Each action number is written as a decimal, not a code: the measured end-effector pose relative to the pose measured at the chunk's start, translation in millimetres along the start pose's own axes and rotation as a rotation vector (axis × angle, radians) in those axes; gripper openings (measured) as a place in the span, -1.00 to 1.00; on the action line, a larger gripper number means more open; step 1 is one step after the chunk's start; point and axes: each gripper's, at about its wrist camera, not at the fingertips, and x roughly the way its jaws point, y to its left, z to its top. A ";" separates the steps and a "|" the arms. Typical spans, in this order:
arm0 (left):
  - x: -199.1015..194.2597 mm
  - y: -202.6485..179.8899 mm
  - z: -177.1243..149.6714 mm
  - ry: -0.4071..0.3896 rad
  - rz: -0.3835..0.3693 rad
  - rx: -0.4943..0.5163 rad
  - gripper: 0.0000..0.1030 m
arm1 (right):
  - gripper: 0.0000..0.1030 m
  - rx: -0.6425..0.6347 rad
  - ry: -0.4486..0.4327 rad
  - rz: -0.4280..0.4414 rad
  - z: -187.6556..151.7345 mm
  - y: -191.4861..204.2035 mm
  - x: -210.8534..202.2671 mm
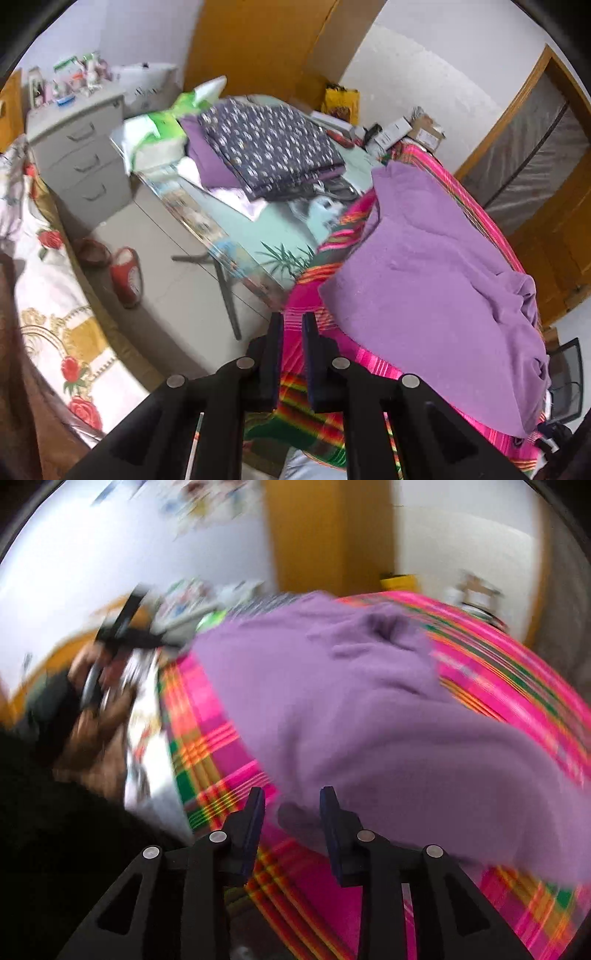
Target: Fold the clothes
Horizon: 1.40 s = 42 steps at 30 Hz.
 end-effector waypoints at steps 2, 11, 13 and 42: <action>-8.3 -15.7 -1.6 -0.022 -0.018 0.040 -0.80 | -0.33 0.122 -0.049 -0.007 -6.3 -19.6 -12.8; -8.2 -138.2 -29.7 0.012 -0.262 0.319 -0.80 | -0.26 0.726 -0.232 -0.081 -63.6 -119.7 -52.8; -3.6 -161.1 -41.1 0.040 -0.303 0.376 -0.80 | -0.26 0.795 -0.255 -0.102 -73.3 -132.3 -57.3; 20.5 -245.4 -104.2 0.150 -0.387 0.575 -0.80 | -0.86 0.983 -0.316 -0.132 -64.6 -210.7 -36.7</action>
